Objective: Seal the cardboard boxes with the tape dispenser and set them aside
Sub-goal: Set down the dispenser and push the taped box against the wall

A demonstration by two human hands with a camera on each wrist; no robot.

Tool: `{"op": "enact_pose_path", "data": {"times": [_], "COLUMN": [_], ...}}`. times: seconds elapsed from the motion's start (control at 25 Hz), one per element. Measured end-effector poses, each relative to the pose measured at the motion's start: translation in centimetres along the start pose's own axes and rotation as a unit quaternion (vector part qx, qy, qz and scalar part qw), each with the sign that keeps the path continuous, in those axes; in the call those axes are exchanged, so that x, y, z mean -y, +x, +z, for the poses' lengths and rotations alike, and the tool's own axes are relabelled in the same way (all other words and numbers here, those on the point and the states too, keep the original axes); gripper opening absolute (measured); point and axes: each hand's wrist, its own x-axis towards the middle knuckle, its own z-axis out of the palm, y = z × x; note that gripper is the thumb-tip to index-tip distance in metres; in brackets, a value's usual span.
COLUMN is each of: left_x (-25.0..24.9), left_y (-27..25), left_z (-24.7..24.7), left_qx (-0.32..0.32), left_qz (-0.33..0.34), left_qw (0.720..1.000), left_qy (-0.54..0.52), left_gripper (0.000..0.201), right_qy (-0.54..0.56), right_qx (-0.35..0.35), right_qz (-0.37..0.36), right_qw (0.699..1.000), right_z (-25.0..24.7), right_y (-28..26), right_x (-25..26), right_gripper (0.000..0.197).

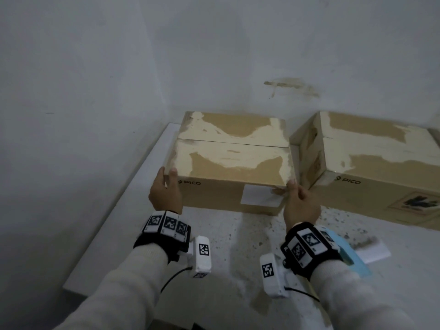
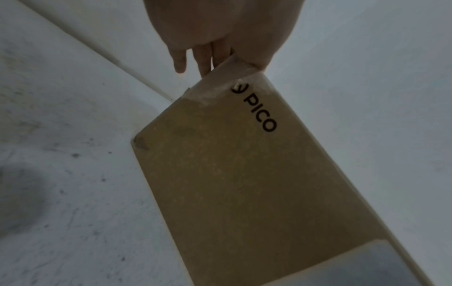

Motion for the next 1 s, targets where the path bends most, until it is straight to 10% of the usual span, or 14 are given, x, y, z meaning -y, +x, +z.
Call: {"op": "enact_pose_path", "data": {"times": [0.44,1.0], "left_x": [0.1,-0.5], "left_y": [0.9,4.5], "left_z": [-0.4,-0.1], "left_qx": [0.041,0.134], "left_qz": [-0.006,-0.018], "left_qw": [0.997,0.987], "left_qy": [-0.061,-0.084], "left_gripper": [0.035,0.025], "right_qy": [0.043,-0.035], "right_qx": [-0.008,0.185], "right_qz": [0.066,-0.018], "right_qw": [0.997,0.982], "right_z": [0.0,-0.8], "right_y": [0.8,4.7], "right_x": [0.0,1.4], "right_gripper": [0.043,0.034]}}
